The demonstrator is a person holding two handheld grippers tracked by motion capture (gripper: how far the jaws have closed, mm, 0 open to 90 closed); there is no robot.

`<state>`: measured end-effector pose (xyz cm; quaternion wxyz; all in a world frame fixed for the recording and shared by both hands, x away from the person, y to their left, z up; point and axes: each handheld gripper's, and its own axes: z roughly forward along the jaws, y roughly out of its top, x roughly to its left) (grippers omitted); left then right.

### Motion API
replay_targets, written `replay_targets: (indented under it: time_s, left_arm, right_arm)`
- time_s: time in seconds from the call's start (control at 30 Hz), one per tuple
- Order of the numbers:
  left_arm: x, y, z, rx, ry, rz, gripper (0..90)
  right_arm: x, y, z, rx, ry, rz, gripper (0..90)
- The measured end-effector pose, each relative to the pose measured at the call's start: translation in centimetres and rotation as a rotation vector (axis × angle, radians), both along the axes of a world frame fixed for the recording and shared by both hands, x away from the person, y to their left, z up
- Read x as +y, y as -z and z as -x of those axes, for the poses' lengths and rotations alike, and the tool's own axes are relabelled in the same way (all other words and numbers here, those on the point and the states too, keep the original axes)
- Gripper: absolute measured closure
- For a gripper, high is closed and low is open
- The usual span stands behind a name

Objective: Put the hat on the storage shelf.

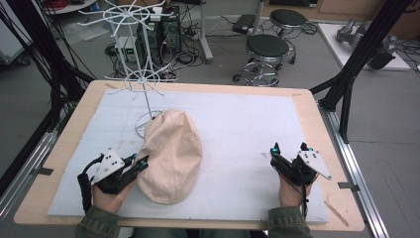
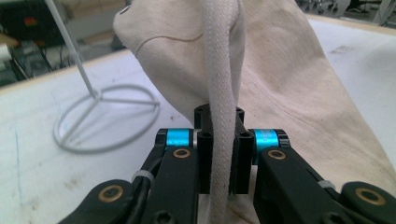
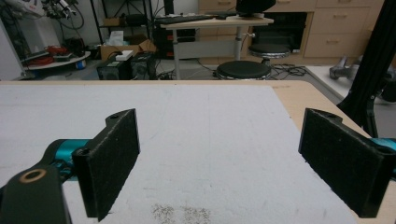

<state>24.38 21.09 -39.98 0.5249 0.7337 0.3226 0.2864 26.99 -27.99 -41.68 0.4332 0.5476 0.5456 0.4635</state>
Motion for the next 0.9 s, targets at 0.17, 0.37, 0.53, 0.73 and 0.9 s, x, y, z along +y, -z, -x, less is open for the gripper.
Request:
replay_targets:
  time_s: [0.17, 0.37, 0.53, 0.73, 0.9]
  left_arm:
    - [0.7, -0.5, 0.6, -0.085, 0.000, 0.022, 84.4]
    - [2.2, -1.1, 1.1, -0.133, -0.015, 0.083, 84.4]
    - [3.3, -1.9, 1.5, -0.162, -0.023, 0.134, 84.4]
    - [3.7, -2.9, 2.0, -0.223, -0.006, 0.158, 84.4]
    - [3.9, -3.8, 2.2, -0.263, 0.000, 0.187, 84.4]
  right_arm:
    - [0.0, 0.0, 0.0, 0.002, -0.001, 0.000, 11.6]
    - [0.0, 0.0, 0.0, 0.003, 0.002, -0.003, 11.6]
    - [0.0, 0.0, -0.1, 0.003, 0.003, -0.002, 11.6]
    - [0.0, 0.1, -0.3, 0.006, -0.005, 0.004, 11.6]
    - [0.1, 0.2, -0.4, 0.010, -0.011, 0.004, 11.6]
